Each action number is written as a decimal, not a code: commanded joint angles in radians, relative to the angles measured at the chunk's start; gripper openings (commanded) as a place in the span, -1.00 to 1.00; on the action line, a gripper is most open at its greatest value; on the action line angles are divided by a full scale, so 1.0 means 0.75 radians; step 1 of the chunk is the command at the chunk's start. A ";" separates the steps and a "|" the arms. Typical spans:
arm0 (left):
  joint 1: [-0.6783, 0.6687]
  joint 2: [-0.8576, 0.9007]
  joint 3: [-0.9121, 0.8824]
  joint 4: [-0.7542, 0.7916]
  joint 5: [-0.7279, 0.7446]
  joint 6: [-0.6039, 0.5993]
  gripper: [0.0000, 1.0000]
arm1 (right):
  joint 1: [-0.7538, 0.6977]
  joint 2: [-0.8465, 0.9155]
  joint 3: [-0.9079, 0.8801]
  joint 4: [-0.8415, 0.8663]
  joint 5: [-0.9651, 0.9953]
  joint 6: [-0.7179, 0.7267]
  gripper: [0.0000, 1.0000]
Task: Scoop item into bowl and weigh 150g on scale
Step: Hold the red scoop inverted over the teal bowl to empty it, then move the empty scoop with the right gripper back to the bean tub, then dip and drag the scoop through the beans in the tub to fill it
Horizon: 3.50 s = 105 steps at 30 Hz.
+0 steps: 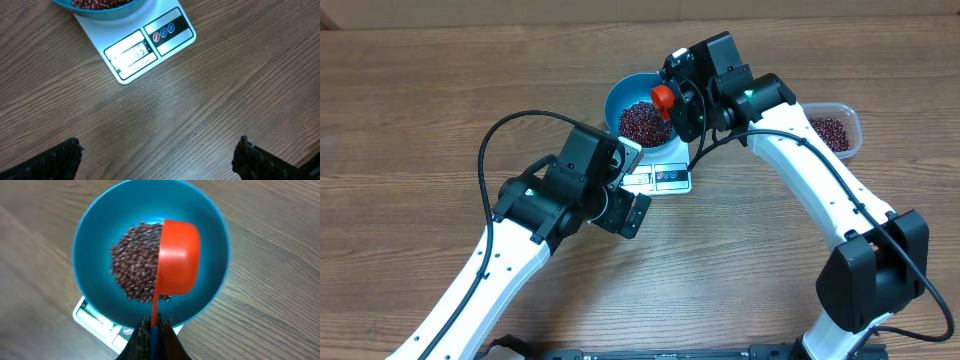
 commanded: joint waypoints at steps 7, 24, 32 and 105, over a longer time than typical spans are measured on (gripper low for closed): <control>-0.007 -0.004 0.004 0.002 0.018 0.001 0.99 | 0.006 -0.052 0.040 0.046 0.016 0.075 -0.93; -0.007 -0.004 0.004 0.002 0.019 0.001 0.99 | -0.040 -0.173 0.089 0.042 0.016 0.256 -0.93; -0.007 -0.004 0.004 0.002 0.018 0.001 0.99 | -0.329 -0.432 0.093 -0.079 0.027 0.256 -0.93; -0.007 -0.004 0.004 0.002 0.018 0.001 0.99 | -0.639 0.186 0.080 -0.466 0.176 0.143 -0.93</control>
